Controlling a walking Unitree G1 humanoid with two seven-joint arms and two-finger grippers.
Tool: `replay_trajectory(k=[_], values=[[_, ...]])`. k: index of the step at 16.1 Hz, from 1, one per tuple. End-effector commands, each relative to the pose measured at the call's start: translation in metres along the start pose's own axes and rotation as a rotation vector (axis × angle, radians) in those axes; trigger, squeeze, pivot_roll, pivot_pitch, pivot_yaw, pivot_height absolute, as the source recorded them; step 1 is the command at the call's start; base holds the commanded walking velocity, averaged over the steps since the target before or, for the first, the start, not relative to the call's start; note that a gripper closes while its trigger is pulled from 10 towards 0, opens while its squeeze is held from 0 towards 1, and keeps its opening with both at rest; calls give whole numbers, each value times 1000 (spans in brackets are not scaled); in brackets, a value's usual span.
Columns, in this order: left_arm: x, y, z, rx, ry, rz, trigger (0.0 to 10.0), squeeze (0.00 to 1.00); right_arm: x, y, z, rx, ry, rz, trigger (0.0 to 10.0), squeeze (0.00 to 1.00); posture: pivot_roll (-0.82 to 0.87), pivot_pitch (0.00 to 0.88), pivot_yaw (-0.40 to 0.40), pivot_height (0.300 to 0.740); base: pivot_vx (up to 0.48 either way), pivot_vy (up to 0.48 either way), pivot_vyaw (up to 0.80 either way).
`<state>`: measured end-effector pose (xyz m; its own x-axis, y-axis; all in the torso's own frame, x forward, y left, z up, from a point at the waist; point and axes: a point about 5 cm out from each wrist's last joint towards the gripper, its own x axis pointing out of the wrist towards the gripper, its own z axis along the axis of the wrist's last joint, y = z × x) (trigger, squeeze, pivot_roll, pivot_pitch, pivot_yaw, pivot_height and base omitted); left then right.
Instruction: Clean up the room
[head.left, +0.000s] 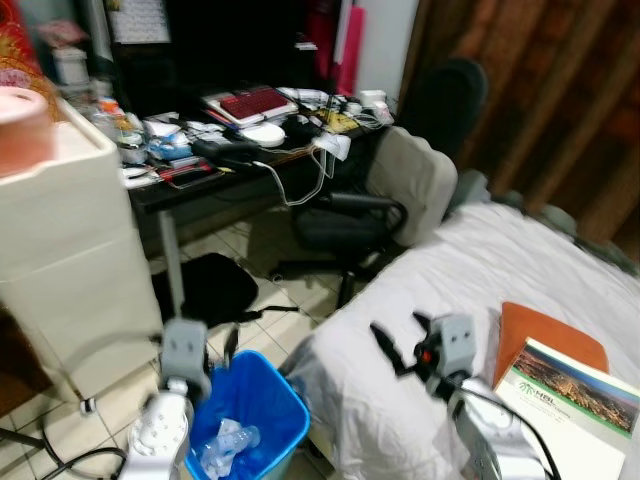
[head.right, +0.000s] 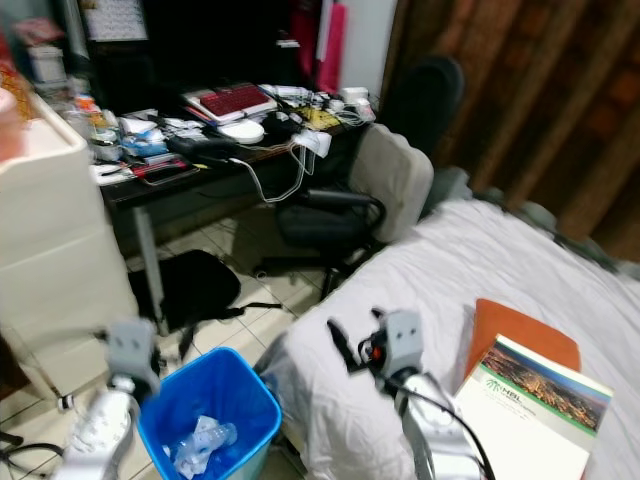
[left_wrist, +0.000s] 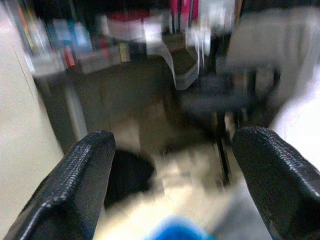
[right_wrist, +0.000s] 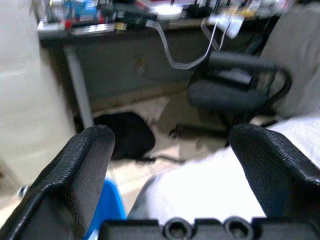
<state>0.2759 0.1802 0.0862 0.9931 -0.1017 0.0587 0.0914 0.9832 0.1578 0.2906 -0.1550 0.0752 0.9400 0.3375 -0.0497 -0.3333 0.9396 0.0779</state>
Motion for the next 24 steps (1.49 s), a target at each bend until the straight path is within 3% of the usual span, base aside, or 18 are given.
replay_trajectory(k=[1,3,6,9,14,19,21,24], values=[[-11,-24,25,31,-107,-91,10000,0,-2,-6,-1,6,-15,-59,10000,0,187,0,-125,740,0,0,0],[-20,-35,33,34,-121,-130,10000,0,-2,-5,-2,10,-25,-70,10000,0,179,0,-119,740,0,0,0],[-16,-35,24,23,-52,-121,10000,0,-4,-3,-5,-14,-26,-64,10000,0,164,0,-111,740,0,0,0],[-13,-37,22,74,-4,-149,10000,0,-9,-4,-10,-21,-16,-69,10000,0,141,0,-93,740,0,0,0],[-8,-46,18,38,31,-190,10000,0,-19,-9,-15,7,-5,-100,10000,0,100,0,-79,740,0,-262,-800],[-12,-55,10,20,57,-220,10000,0,-31,-11,-24,21,24,-122,10000,0,92,0,-83,740,0,-480,-800],[-9,-54,10,19,60,-212,10000,0,-28,-11,-24,16,27,-112,10000,0,97,0,-86,740,0,-480,0],[1,-39,8,39,81,-139,10000,0,-21,-13,-20,2,25,-96,10000,0,107,0,-92,740,0,0,-533]])
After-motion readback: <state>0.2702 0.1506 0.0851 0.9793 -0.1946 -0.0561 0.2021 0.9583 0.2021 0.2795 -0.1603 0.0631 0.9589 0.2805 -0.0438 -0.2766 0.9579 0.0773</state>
